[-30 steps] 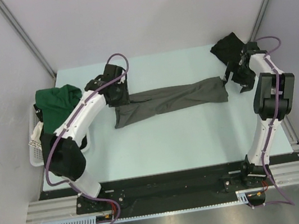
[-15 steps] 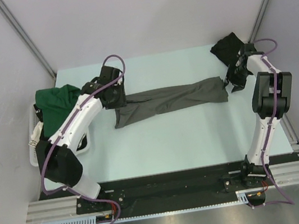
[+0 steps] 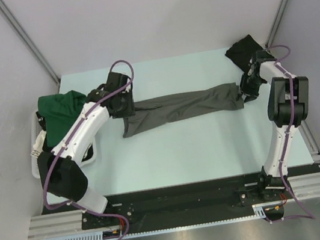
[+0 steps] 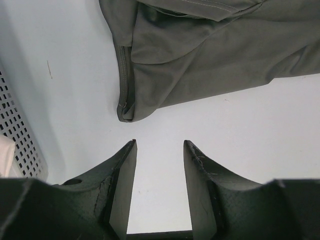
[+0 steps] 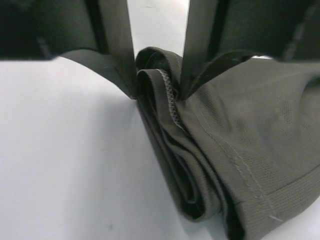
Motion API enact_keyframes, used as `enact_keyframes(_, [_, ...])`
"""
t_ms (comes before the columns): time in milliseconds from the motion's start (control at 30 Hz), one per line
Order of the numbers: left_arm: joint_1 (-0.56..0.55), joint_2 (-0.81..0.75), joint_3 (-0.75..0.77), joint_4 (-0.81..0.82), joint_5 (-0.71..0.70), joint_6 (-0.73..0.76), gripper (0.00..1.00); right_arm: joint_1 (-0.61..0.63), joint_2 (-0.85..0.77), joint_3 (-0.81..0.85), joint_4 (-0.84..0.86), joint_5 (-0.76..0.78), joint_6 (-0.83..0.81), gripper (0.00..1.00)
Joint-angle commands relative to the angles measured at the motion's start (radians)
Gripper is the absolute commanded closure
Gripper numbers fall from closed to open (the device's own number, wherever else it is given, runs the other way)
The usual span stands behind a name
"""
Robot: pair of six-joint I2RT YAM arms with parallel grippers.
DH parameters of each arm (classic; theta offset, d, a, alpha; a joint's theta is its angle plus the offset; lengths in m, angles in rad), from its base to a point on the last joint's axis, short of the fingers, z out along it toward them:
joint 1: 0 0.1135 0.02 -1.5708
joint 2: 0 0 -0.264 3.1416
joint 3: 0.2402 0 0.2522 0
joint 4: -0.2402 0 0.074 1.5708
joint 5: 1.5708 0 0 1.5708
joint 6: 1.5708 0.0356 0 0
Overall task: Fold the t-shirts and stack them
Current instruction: Rotate the tshirt 90 degrees
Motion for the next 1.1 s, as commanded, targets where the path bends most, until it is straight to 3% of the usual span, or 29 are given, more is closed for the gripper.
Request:
enact_keyframes(0, [-0.004,-0.068,-0.010,0.025,-0.018,0.014,0.53,0.026,0.022,-0.017,-0.005,0.019,-0.021,0.59])
enact_keyframes(33, [-0.004,-0.073,-0.016,0.028,-0.019,0.016,0.53,0.029,0.022,-0.023,-0.004,0.022,-0.021,0.61])
enact_keyframes(167, [-0.002,-0.090,-0.033,0.035,-0.022,0.020,0.53,0.044,0.032,-0.028,-0.018,0.046,-0.020,0.93])
enact_keyframes(300, [0.001,-0.107,-0.050,0.041,-0.019,0.020,0.53,0.058,0.037,-0.030,-0.044,0.083,-0.013,0.99])
enact_keyframes(1067, [0.007,-0.236,-0.120,0.025,0.007,0.092,0.53,0.256,-0.236,-0.191,-0.238,0.232,0.158,1.00])
